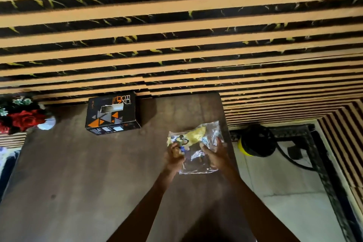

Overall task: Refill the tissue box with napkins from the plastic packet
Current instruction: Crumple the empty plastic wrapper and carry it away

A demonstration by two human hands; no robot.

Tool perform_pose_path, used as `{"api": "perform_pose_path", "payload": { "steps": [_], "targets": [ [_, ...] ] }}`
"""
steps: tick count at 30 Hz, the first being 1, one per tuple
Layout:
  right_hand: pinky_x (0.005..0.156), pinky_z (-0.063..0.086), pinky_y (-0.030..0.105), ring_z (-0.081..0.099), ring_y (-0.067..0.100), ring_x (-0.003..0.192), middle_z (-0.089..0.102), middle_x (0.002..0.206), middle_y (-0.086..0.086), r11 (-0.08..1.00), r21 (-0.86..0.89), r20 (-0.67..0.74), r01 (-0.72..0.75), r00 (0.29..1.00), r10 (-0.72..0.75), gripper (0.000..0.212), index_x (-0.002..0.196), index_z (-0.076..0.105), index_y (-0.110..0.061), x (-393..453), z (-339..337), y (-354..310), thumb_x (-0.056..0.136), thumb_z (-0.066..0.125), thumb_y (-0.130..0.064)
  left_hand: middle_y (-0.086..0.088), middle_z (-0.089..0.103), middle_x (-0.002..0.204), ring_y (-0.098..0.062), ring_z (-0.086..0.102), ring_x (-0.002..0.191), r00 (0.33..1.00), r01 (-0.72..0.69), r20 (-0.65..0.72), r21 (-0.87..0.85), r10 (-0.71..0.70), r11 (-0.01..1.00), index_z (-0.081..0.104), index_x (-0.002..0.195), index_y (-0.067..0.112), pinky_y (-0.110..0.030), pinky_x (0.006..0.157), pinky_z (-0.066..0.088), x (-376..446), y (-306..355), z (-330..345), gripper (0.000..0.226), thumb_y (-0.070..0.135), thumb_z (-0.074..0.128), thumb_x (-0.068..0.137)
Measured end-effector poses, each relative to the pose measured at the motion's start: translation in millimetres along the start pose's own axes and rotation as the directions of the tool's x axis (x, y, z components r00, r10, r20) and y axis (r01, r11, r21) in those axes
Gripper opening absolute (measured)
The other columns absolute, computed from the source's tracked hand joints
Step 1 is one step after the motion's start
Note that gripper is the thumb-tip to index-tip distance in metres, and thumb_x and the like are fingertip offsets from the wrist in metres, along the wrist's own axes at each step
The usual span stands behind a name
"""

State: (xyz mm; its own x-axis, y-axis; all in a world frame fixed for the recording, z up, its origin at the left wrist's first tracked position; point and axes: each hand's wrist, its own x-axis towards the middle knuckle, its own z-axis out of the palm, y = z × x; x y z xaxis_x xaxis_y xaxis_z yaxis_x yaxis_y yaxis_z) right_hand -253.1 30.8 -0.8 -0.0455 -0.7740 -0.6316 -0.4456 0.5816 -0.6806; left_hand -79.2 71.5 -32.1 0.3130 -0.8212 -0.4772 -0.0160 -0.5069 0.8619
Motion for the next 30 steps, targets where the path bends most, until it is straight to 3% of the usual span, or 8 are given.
{"api": "perform_pose_path", "payload": {
  "steps": [4, 7, 10, 15, 19, 23, 27, 30],
  "targets": [
    [0.095, 0.054, 0.044, 0.056, 0.013, 0.12, 0.051, 0.141, -0.008, 0.98, 0.191, 0.264, -0.048, 0.964, -0.004, 0.07, 0.136, 0.041, -0.044, -10.2, -17.6, 4.5, 0.075, 0.073, -0.056, -0.003, 0.072, 0.081, 0.003, 0.063, 0.054, 0.982, 0.122, 0.146, 0.02, -0.123, 0.992, 0.064, 0.109, -0.004, -0.014, 0.049, 0.049, -25.9, 13.2, 15.2, 0.047, -0.022, 0.071, 0.066],
    [0.101, 0.05, 0.033, 0.053, 0.007, 0.122, 0.047, 0.14, -0.014, 0.967, 0.238, 0.228, 0.086, 0.963, -0.142, 0.08, 0.145, 0.035, -0.039, -16.7, -25.9, 6.8, 0.078, 0.078, -0.042, 0.011, 0.066, 0.058, 0.002, 0.059, 0.049, 0.964, 0.16, 0.209, 0.028, -0.163, 0.987, 0.069, 0.097, 0.003, -0.015, 0.047, 0.047, -43.1, 17.6, 25.6, 0.035, -0.008, 0.079, 0.065],
    [0.079, 0.054, 0.017, 0.06, 0.01, 0.107, 0.053, 0.13, -0.007, 0.946, 0.21, 0.15, 0.248, 0.948, -0.281, 0.074, 0.142, 0.042, -0.033, -25.0, -33.5, 0.7, 0.079, 0.076, -0.012, 0.013, 0.063, 0.048, 0.002, 0.057, 0.043, 0.977, 0.152, 0.151, -0.008, -0.149, 0.988, 0.067, 0.068, 0.022, -0.013, 0.042, 0.045, -58.3, 23.6, 31.6, 0.034, -0.01, 0.076, 0.071],
    [0.081, 0.06, 0.036, 0.066, 0.023, 0.106, 0.067, 0.119, 0.006, 0.933, 0.217, 0.15, 0.288, 0.934, -0.323, 0.045, 0.113, 0.067, -0.034, -39.7, -49.5, 7.8, 0.08, 0.067, -0.003, -0.006, 0.067, 0.117, -0.026, 0.068, 0.105, 0.936, 0.165, 0.34, -0.198, -0.09, 0.966, 0.048, 0.123, 0.022, -0.045, 0.08, 0.059, -88.6, 27.4, 28.4, 0.078, 0.001, 0.087, 0.059],
    [0.084, 0.055, 0.03, 0.066, 0.022, 0.106, 0.07, 0.114, 0.003, 0.918, -0.118, 0.018, 0.378, 0.925, -0.378, 0.024, 0.109, 0.069, -0.024, -54.2, -62.0, 17.3, 0.086, 0.063, -0.026, -0.008, 0.062, 0.118, -0.024, 0.064, 0.105, 0.96, 0.03, 0.28, -0.134, 0.008, 0.991, 0.051, 0.123, 0.018, -0.045, 0.085, 0.057, -89.9, 38.0, 41.8, 0.081, -0.007, 0.086, 0.054],
    [0.102, 0.044, 0.04, 0.043, 0.02, 0.127, 0.046, 0.138, 0.001, 0.805, -0.415, -0.001, 0.424, 0.885, -0.466, 0.066, 0.123, 0.053, -0.036, -51.2, -95.5, 37.2, 0.069, 0.059, -0.074, -0.006, 0.071, 0.095, -0.01, 0.07, 0.081, 0.937, -0.027, 0.342, -0.122, 0.067, 0.992, 0.064, 0.107, 0.009, -0.041, 0.08, 0.057, -88.8, 59.8, 69.8, 0.064, -0.012, 0.084, 0.05],
    [0.101, 0.048, 0.032, 0.054, 0.015, 0.121, 0.05, 0.129, -0.006, 0.927, -0.161, 0.149, 0.34, 0.936, -0.317, 0.094, 0.136, 0.036, -0.028, -57.1, -155.8, 48.4, 0.058, 0.085, -0.048, 0.005, 0.075, 0.084, 0.001, 0.07, 0.079, 0.869, -0.197, 0.454, -0.044, 0.195, 0.98, 0.055, 0.116, -0.012, -0.014, 0.066, 0.055, -87.6, 84.7, 120.6, 0.063, -0.028, 0.072, 0.058],
    [0.094, 0.055, 0.033, 0.063, 0.015, 0.111, 0.059, 0.12, -0.006, 0.925, -0.054, 0.067, 0.376, 0.926, -0.372, 0.096, 0.132, 0.034, -0.029, -48.7, -197.2, 61.1, 0.053, 0.087, -0.041, -0.001, 0.071, 0.093, -0.006, 0.071, 0.082, 0.861, -0.245, 0.448, -0.048, 0.24, 0.968, 0.056, 0.113, -0.006, -0.02, 0.067, 0.057, -86.7, 95.9, 165.0, 0.055, -0.028, 0.069, 0.064]
  ]
}}
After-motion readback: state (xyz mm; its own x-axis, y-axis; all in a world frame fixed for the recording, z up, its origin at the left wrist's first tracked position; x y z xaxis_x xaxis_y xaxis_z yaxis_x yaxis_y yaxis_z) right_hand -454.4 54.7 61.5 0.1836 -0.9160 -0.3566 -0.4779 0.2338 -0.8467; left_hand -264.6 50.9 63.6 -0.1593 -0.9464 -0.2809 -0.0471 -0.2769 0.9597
